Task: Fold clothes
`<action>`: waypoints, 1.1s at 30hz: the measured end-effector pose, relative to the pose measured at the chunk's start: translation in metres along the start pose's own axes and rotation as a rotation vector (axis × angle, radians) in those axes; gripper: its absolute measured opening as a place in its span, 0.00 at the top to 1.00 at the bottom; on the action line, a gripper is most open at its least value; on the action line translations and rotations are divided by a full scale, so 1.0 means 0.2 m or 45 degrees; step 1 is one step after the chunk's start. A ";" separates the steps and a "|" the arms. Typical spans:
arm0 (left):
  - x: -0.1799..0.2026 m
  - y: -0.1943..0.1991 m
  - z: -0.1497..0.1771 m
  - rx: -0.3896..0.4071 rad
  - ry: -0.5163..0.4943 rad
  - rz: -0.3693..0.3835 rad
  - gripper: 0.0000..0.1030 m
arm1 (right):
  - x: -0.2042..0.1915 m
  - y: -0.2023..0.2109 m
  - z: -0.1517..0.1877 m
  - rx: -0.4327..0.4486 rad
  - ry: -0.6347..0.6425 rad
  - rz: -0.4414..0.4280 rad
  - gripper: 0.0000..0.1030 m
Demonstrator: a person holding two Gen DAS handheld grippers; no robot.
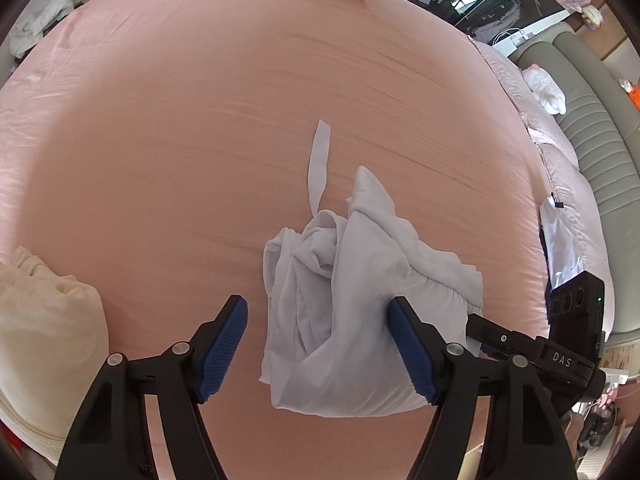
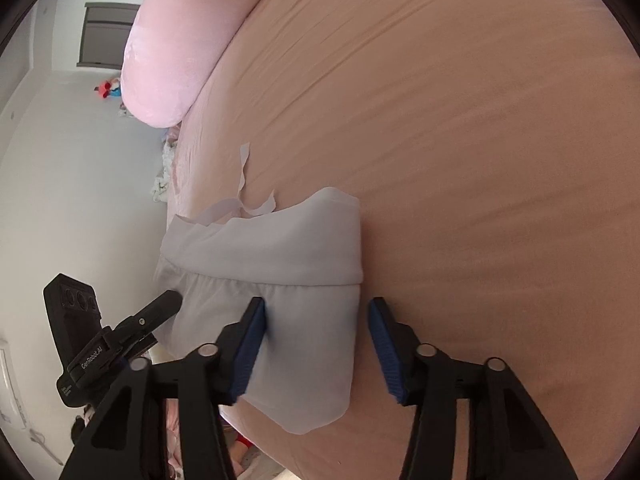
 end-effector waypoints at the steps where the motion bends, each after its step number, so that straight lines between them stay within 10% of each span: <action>1: 0.00 0.00 0.01 0.000 -0.003 -0.013 0.39 | -0.02 -0.01 0.00 0.001 0.031 -0.001 0.64; 16: -0.20 -0.07 0.17 -0.022 0.218 0.116 0.32 | -0.20 -0.07 -0.09 0.034 0.270 0.169 0.64; 25: -0.19 -0.06 0.18 0.035 0.170 0.097 0.20 | -0.06 -0.08 -0.11 -0.037 0.086 0.022 0.36; 31: -0.22 -0.08 0.21 0.005 0.422 0.394 0.20 | -0.05 -0.08 -0.05 -0.040 0.025 -0.078 0.27; 33: -0.20 -0.06 0.22 0.027 0.418 0.362 0.20 | -0.04 -0.08 -0.04 -0.039 -0.022 -0.124 0.27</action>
Point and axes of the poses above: each gripper's, at about its wrist camera, not at the fingertips, and y roughly against the way its jaws point, x to its right, z to its underside, the point moved 5 cm from there along -y, roughly the way its jaws point, and after that the axes turned 8 degrees about -y, right-handed, at the moved point
